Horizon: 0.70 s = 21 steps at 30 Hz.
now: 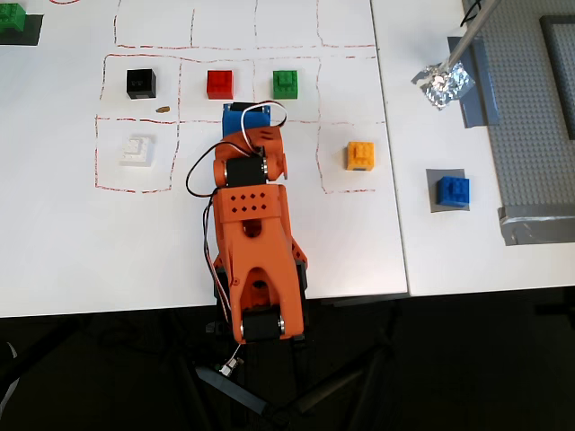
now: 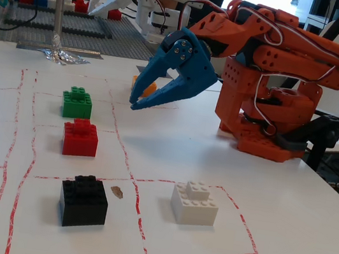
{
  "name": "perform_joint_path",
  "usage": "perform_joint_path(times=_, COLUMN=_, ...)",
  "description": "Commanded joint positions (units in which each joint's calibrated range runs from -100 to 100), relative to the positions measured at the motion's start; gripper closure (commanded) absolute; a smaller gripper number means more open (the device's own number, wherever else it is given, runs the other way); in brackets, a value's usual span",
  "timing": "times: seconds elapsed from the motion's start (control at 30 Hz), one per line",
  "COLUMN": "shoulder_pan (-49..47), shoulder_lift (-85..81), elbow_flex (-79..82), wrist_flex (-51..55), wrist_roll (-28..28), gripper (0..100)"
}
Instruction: Grab the block and put it in the grey marker
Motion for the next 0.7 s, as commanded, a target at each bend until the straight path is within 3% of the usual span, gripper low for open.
perform_joint_path(times=0.0, shoulder_pan=2.33, shoulder_lift=-0.94, elbow_flex=0.9, wrist_flex=-0.18, wrist_roll=-1.86, gripper=100)
perform_joint_path(times=0.67, shoulder_pan=2.6, shoulder_lift=-0.94, elbow_flex=0.9, wrist_flex=-0.18, wrist_roll=-1.86, gripper=99)
